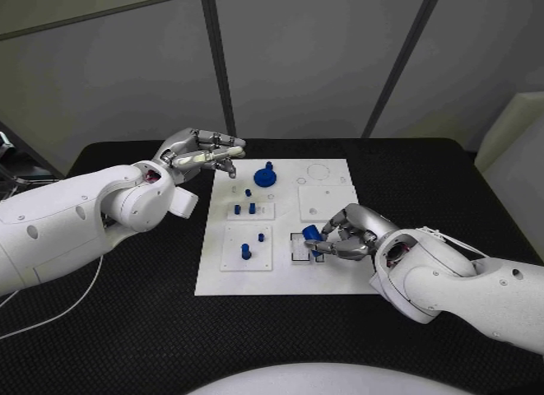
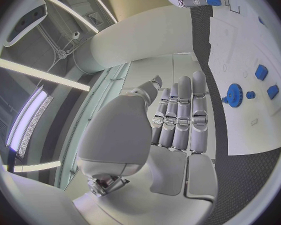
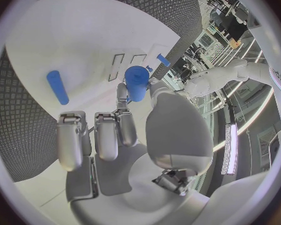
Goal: Assemble the parts on the task board
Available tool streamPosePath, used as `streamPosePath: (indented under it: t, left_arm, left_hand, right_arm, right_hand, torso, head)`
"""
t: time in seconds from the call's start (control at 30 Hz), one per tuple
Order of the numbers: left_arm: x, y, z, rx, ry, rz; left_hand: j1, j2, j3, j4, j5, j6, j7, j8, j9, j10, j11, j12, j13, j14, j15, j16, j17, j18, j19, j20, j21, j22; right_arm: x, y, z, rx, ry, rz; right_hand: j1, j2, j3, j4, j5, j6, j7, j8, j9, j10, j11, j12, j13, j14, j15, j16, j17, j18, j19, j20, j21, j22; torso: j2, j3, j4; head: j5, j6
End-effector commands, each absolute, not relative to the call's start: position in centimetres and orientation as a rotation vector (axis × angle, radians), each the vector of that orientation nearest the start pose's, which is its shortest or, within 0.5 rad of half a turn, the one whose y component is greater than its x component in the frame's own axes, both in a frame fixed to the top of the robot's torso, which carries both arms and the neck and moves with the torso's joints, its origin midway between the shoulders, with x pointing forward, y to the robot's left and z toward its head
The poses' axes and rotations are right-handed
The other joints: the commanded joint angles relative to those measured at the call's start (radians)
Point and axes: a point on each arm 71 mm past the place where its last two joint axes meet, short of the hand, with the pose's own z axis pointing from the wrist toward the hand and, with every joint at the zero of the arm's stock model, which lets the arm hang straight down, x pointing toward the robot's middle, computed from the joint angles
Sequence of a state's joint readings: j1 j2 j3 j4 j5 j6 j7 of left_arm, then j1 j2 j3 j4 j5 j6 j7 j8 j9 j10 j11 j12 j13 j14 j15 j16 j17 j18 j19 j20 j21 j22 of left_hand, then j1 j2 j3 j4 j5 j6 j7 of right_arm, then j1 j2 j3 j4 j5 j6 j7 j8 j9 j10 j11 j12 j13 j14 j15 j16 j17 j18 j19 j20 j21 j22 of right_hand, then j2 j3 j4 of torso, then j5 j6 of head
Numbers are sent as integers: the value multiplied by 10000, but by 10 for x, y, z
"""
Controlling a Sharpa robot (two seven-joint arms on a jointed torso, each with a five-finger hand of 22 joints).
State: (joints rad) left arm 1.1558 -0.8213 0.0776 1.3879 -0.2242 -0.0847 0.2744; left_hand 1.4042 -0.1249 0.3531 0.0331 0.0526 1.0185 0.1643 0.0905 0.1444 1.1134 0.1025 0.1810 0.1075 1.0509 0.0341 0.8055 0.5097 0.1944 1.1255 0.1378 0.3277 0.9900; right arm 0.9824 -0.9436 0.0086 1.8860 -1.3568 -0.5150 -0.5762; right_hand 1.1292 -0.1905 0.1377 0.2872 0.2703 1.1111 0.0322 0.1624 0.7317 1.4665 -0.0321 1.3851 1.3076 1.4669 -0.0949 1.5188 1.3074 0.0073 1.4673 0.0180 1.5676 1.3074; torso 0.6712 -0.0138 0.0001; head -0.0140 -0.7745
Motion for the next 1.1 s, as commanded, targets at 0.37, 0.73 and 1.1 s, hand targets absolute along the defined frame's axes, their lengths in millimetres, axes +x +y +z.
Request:
streamPosePath:
  t: [0.37, 0.73, 1.1]
  left_arm:
    - [513, 223, -170, -9189, 15778, -15874]
    - [513, 222, -170, -9187, 15793, -15883]
    - [513, 223, -170, -9195, 15783, -15865]
  left_hand:
    - [-37, 16, -62, 21, -45, -6, 28, -47, 15, 16, 58, -51, 19, 33, 28, -58, -7, -138, 66, -6, -65, -34]
    - [-37, 16, -62, 21, -45, -6, 28, -47, 15, 16, 58, -51, 19, 33, 28, -58, -7, -138, 66, -6, -65, -34]
    - [-43, 15, -68, 26, -45, -7, 28, -48, 16, 15, 58, -53, 20, 32, 30, -62, -7, -139, 68, -5, -72, -41]
  right_arm:
    - [394, -163, -240, 3419, 19478, 5680]
    - [400, -159, -241, 3515, 19194, 5613]
    - [401, -158, -238, 3362, 18823, 5746]
  right_hand:
    - [-685, 25, -11, 69, -120, 528, -185, 164, 441, 174, -226, -112, 430, 825, -174, -82, 1696, -73, 1035, -146, 32, 2634]
    - [-1439, -47, -1112, 84, -521, 546, -233, 160, 922, 144, -269, -206, 371, 801, -231, -158, 1589, -73, 1035, -211, 32, 2634]
    - [-1815, 52, -2720, 113, -1481, 464, -208, 48, 1371, 108, -253, -307, 309, 780, -217, -235, 1484, -73, 1035, -209, 32, 2634]
  torso:
    - [7, 9, -25]
    - [-3, 9, -16]
    - [1, 11, -22]
  head:
    - [92, 14]
    - [98, 17]
    - [100, 29]
